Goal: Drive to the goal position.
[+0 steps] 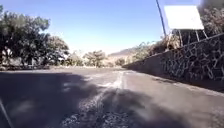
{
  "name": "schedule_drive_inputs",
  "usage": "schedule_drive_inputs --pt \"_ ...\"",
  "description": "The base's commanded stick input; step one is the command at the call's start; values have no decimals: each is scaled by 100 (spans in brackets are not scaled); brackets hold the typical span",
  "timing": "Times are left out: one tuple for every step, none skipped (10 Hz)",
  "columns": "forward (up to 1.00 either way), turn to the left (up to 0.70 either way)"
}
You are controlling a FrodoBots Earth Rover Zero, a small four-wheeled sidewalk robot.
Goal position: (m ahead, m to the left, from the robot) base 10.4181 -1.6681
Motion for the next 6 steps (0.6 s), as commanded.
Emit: schedule_drive_inputs --pt "85 0" --pt "85 0" --pt "85 0" --pt "90 0" --pt "96 0" --pt "100 0"
